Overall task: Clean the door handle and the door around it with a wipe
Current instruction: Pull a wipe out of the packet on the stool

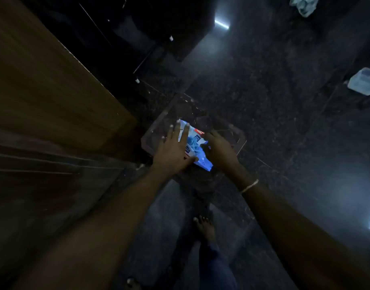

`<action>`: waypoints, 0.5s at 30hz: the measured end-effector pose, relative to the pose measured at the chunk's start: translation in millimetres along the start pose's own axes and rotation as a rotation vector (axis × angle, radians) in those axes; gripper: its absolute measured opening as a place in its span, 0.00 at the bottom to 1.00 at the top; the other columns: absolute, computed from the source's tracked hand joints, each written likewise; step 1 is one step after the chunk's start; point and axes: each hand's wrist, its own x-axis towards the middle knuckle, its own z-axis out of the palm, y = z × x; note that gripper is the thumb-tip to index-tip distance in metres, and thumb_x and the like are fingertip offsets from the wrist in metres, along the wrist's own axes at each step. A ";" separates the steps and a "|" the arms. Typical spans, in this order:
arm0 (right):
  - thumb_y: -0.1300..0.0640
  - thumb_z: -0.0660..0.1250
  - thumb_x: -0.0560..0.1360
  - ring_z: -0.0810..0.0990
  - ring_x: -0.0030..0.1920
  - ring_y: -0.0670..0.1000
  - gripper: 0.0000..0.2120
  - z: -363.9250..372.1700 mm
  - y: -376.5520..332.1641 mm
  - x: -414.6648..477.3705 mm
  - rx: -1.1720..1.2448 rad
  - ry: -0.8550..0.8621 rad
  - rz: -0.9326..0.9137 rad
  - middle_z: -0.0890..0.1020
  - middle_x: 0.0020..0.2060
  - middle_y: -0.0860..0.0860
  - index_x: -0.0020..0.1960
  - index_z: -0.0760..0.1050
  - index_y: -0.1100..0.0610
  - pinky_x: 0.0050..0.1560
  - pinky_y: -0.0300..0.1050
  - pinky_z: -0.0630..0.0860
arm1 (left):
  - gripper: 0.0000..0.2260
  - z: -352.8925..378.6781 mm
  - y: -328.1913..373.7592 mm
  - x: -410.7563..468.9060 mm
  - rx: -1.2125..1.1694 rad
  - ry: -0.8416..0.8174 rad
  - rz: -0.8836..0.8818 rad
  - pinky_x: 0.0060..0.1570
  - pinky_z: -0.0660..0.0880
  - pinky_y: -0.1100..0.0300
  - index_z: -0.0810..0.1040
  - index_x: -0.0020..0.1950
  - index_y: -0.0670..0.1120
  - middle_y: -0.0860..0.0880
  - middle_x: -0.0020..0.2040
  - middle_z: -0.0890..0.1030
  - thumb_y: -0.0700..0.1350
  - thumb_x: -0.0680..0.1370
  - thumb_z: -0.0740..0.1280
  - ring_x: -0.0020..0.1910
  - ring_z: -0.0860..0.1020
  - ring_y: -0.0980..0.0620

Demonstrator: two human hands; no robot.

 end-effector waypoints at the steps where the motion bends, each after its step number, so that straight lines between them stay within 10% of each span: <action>1: 0.60 0.67 0.77 0.80 0.54 0.56 0.17 9.1 -1.5 4.8 -0.003 -0.041 -0.007 0.76 0.60 0.54 0.66 0.74 0.57 0.50 0.49 0.77 | 0.50 6.1 -1.7 2.1 -0.045 -0.049 -0.035 0.73 0.63 0.41 0.41 0.81 0.52 0.43 0.82 0.46 0.70 0.71 0.66 0.80 0.50 0.40; 6: 0.65 0.70 0.72 0.75 0.63 0.58 0.27 38.3 -8.6 19.8 -0.032 -0.200 -0.019 0.74 0.66 0.57 0.70 0.72 0.53 0.61 0.52 0.76 | 0.49 36.5 -8.4 7.4 -0.038 -0.161 -0.074 0.69 0.71 0.43 0.46 0.81 0.46 0.42 0.81 0.52 0.63 0.72 0.71 0.80 0.55 0.42; 15: 0.64 0.65 0.76 0.80 0.55 0.60 0.09 31.1 -0.5 23.9 -0.110 -0.178 0.080 0.81 0.54 0.60 0.54 0.81 0.63 0.54 0.48 0.75 | 0.43 50.6 -8.3 10.4 -0.086 -0.228 -0.105 0.67 0.71 0.43 0.45 0.81 0.46 0.44 0.81 0.53 0.59 0.77 0.66 0.80 0.53 0.43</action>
